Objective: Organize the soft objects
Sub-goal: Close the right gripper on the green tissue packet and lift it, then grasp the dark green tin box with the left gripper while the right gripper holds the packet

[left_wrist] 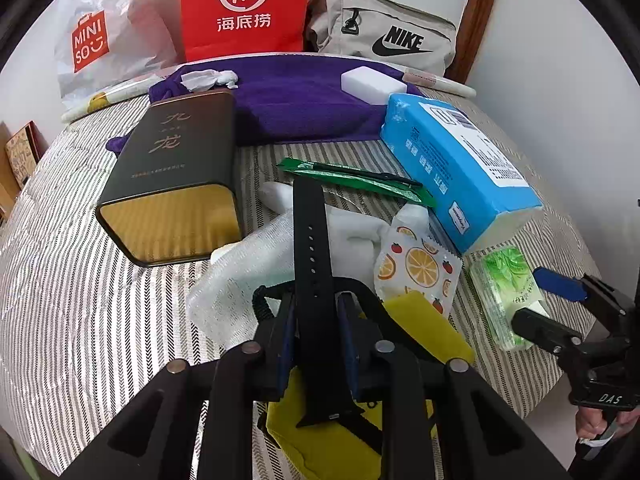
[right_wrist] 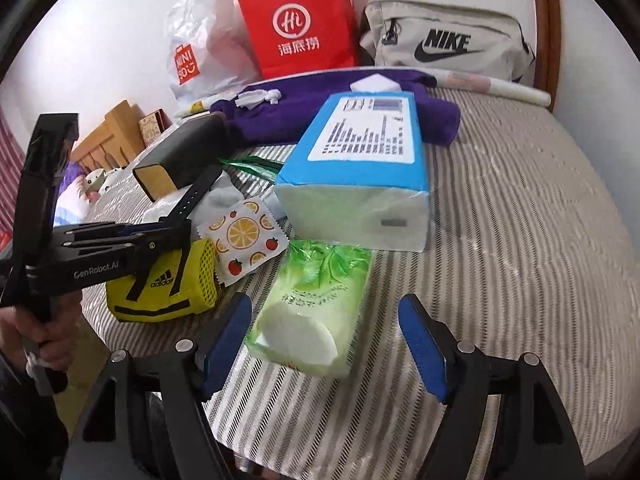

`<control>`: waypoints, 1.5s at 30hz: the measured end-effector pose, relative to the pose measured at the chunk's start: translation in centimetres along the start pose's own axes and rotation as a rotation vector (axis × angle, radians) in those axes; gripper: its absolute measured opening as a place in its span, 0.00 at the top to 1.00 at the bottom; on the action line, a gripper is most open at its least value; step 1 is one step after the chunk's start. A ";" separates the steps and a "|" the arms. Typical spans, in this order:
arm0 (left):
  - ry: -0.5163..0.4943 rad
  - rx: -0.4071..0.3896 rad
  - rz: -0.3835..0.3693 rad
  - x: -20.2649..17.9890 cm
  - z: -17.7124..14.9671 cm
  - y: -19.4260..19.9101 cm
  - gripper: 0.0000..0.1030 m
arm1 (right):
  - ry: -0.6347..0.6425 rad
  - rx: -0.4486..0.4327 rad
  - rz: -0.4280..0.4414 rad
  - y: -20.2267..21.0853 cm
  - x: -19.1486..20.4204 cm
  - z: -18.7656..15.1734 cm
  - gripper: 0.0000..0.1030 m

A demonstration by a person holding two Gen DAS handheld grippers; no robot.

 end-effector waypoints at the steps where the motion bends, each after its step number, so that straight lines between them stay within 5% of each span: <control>1: 0.000 -0.001 -0.003 0.1 0.0 0.1 0.83 | -0.006 0.004 0.002 -0.3 0.1 0.0 0.27; 8: 0.014 -0.020 -0.037 0.6 0.1 1.2 0.84 | 0.014 0.038 -0.072 -2.2 0.6 -0.1 0.26; 11: 0.029 -0.027 -0.044 1.1 0.2 1.6 0.84 | 0.033 0.036 -0.089 -2.0 0.6 -0.1 0.45; 13: 0.042 -0.034 -0.065 1.5 0.2 2.0 0.84 | 0.026 0.037 -0.074 -1.6 0.5 -0.1 0.47; 26: 0.077 -0.059 -0.075 3.2 0.3 3.5 0.87 | 0.073 -0.004 -0.067 1.1 1.4 0.7 0.49; 28: 0.089 -0.052 -0.076 3.4 0.2 3.2 0.96 | 0.074 -0.001 -0.067 1.1 1.5 0.8 0.49; 45: 0.125 -0.133 -0.040 5.8 1.0 6.4 0.96 | 0.074 -0.051 -0.045 3.5 1.5 1.8 0.49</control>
Point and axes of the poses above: each gripper's, at about its wrist camera, not at the fingertips, and y roughly against the way its jaws point, x to its left, z to its top, the point moved 5 cm from there along -y, roughly the way its jaws point, and after that the axes turned 8 degrees about y, right-handed, at the moved point
